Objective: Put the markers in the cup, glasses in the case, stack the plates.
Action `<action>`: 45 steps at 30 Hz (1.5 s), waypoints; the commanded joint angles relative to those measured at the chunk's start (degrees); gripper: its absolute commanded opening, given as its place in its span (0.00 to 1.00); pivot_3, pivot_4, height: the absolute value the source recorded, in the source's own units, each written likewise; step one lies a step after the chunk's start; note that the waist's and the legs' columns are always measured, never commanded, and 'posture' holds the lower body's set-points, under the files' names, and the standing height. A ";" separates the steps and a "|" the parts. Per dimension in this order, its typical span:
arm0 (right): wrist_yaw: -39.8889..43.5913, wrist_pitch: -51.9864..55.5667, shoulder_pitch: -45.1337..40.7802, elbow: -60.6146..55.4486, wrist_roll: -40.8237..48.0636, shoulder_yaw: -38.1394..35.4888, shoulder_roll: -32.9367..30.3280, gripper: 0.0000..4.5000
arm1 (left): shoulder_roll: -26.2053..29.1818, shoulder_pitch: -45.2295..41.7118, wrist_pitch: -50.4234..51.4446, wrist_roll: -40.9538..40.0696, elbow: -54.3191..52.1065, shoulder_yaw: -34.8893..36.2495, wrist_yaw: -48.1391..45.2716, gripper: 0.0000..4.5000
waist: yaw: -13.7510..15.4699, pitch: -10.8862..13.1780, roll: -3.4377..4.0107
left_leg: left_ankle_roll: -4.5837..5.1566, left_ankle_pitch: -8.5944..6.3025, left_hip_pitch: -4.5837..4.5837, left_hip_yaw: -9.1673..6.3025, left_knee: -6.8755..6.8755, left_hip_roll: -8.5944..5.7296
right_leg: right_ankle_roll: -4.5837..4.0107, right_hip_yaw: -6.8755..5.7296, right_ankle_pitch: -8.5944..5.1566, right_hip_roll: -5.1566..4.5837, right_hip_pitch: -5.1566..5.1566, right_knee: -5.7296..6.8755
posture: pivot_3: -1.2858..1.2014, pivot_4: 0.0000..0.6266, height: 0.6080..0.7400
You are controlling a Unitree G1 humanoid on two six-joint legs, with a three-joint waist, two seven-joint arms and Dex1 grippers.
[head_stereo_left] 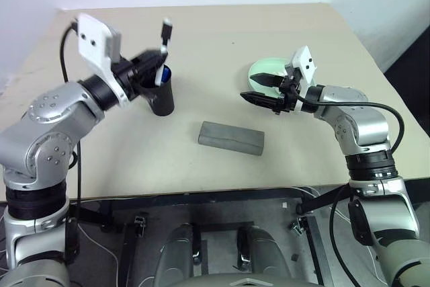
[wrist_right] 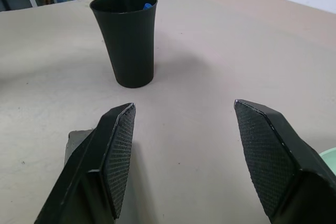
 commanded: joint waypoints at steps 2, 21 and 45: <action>0.32 0.42 -1.58 -2.73 1.20 -1.80 -1.09 0.71 | -1.47 -3.15 -12.68 10.61 4.76 -2.65 -1.62 0.00 | 0.06 0.00 0.00 | 0.07 0.06 0.05 0.03 0.00 0.00 | 0.03 0.00 0.01 0.10 0.00 0.09 | 0.52 0.24 0.70; -0.74 3.68 -0.44 -6.02 1.53 -2.17 -3.24 0.71 | -11.61 -5.32 -33.24 26.95 24.34 -4.96 0.29 0.00 | 0.03 0.00 -0.01 | 0.16 0.23 0.07 0.04 0.16 0.05 | 0.17 -0.01 0.08 0.16 -0.01 0.35 | 0.52 0.24 0.70; -0.72 3.40 -0.92 -5.50 0.74 -1.68 -3.22 0.71 | -11.28 -4.32 -26.74 30.05 25.02 -3.43 5.25 0.00 | 0.04 0.00 -0.01 | 0.18 0.21 0.03 -0.04 0.52 0.12 | 0.18 -0.02 0.09 0.18 0.02 0.56 | 0.52 0.24 0.70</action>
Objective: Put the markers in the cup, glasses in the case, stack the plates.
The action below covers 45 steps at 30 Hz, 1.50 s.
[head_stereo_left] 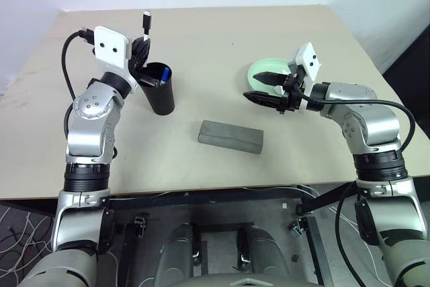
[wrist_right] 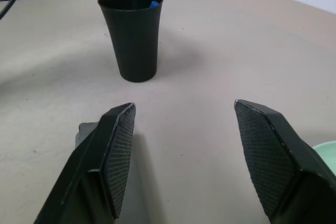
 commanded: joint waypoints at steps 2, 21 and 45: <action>-0.03 -0.82 -0.96 -1.32 0.45 -1.66 -0.73 0.71 | 0.79 -1.70 0.10 0.40 -1.71 0.98 -0.14 0.00 | 0.05 0.00 0.00 | 0.00 0.00 -0.01 -0.01 0.00 0.00 | 0.00 0.00 0.00 0.00 0.00 0.00 | 0.52 0.24 0.70; 0.02 -1.08 -0.58 -1.48 0.14 -1.72 -1.30 0.71 | -1.59 -0.44 2.14 0.27 -1.79 0.22 -0.46 0.00 | 0.03 0.00 0.00 | 0.01 0.00 -0.01 -0.01 0.02 0.00 | 0.00 0.00 0.00 0.00 0.01 0.00 | 0.52 0.24 0.70; 0.06 -1.33 -0.90 -1.20 -0.07 -1.12 -1.69 0.71 | -1.80 0.26 2.13 1.20 -3.10 0.08 -0.79 0.34 | 0.01 0.00 0.00 | 0.01 0.00 -0.01 -0.01 0.03 0.00 | 0.00 0.00 0.00 0.00 0.01 0.01 | 0.52 0.24 0.70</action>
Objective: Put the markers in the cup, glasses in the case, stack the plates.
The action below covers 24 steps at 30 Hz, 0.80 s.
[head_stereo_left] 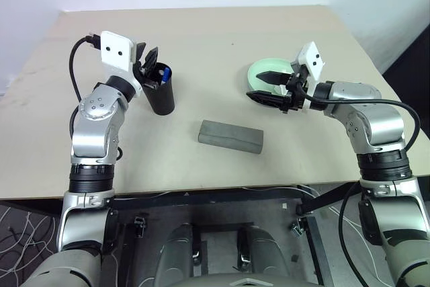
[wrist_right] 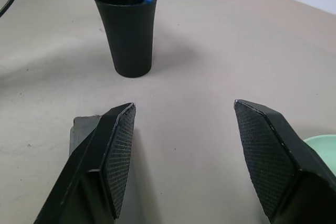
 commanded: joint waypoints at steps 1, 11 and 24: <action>0.00 -1.08 -0.88 -1.28 0.12 -1.17 -0.32 0.71 | 0.31 -0.12 -0.68 0.30 -2.59 0.38 -0.07 0.34 | 0.00 0.00 0.00 | 0.00 0.00 0.00 0.00 0.00 0.00 | 0.00 0.00 0.00 0.00 0.00 0.00 | 0.52 0.24 0.70; 1.03 -1.03 -0.81 -0.87 0.61 -1.63 -0.90 0.71 | 3.07 1.70 4.70 -5.11 -8.70 3.53 -4.02 0.34 | -0.07 0.00 0.00 | 0.00 0.00 0.00 0.00 0.00 0.00 | 0.00 0.00 0.00 0.00 0.00 0.00 | 0.52 0.24 0.70; 4.39 -1.68 2.07 0.34 1.82 -2.76 -2.51 0.84 | 17.88 20.65 13.86 -17.81 -24.12 7.85 -22.56 0.35 | -0.16 0.00 0.03 | -0.15 -0.10 0.02 -0.02 -0.01 0.02 | -0.21 -0.02 -0.12 -0.13 0.00 -0.09 | 0.52 0.24 0.70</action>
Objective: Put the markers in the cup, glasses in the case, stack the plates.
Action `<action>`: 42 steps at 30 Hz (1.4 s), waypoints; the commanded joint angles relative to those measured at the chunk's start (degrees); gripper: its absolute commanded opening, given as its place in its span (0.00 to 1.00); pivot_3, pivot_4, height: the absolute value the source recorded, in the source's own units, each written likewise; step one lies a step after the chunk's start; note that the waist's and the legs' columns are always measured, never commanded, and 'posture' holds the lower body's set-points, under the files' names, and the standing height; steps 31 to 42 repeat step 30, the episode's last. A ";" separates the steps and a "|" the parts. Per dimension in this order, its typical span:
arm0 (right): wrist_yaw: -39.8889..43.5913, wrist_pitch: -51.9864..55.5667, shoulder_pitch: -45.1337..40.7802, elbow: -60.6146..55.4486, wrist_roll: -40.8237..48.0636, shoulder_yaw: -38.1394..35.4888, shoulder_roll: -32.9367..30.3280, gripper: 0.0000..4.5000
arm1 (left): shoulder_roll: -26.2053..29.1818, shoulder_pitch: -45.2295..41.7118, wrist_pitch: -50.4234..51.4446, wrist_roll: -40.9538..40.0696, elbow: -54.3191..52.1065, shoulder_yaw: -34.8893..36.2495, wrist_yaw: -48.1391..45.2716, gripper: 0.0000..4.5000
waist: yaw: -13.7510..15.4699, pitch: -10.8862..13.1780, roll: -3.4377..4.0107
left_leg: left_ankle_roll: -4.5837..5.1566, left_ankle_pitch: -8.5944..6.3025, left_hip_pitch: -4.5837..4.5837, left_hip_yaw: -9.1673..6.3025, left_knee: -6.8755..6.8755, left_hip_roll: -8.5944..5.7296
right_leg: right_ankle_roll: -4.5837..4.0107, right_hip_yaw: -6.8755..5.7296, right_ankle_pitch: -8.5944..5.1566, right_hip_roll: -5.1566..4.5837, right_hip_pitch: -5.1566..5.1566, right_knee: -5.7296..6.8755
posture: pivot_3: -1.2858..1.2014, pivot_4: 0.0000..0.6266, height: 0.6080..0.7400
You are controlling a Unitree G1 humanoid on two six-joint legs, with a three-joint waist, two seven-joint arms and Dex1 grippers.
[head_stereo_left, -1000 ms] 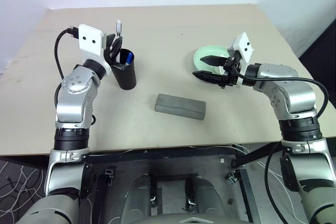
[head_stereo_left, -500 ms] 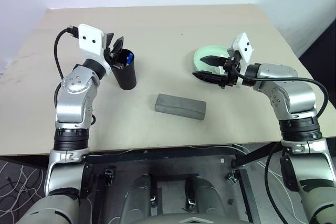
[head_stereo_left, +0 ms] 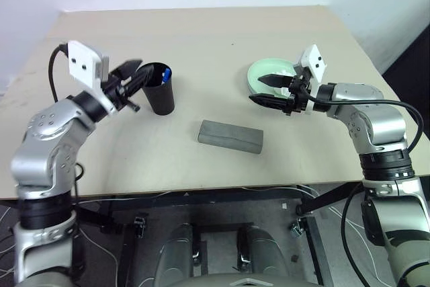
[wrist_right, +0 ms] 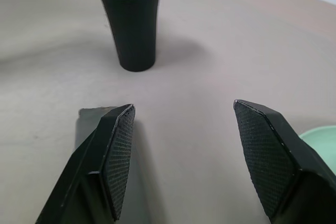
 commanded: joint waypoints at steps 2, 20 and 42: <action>1.26 0.84 1.83 -2.35 2.61 -3.16 -1.55 0.97 | 1.98 6.26 -1.66 -2.39 -3.28 0.80 -6.54 0.35 | 0.11 0.01 0.01 | 0.00 -0.01 -0.04 0.00 -0.01 -0.01 | -0.02 0.00 0.00 -0.04 -0.05 -0.02 | 0.52 0.24 0.70; 2.80 3.38 14.05 -11.60 4.89 -4.44 -7.10 1.00 | -0.37 11.37 -12.12 -1.25 2.40 -0.76 -12.81 0.99 | 0.08 0.01 0.01 | -0.04 -0.01 -0.03 0.00 -0.50 -0.02 | -0.20 0.02 0.06 -0.12 -0.13 -0.49 | 0.52 0.24 0.70; 1.98 1.26 13.35 -9.27 3.24 -2.15 -5.67 1.00 | -0.17 13.88 -14.55 -1.44 4.00 -1.03 -16.73 0.99 | 0.07 0.01 0.01 | -0.04 -0.01 -0.03 0.01 -0.59 -0.02 | -0.20 0.02 0.06 -0.11 -0.14 -0.58 | 0.52 0.24 0.70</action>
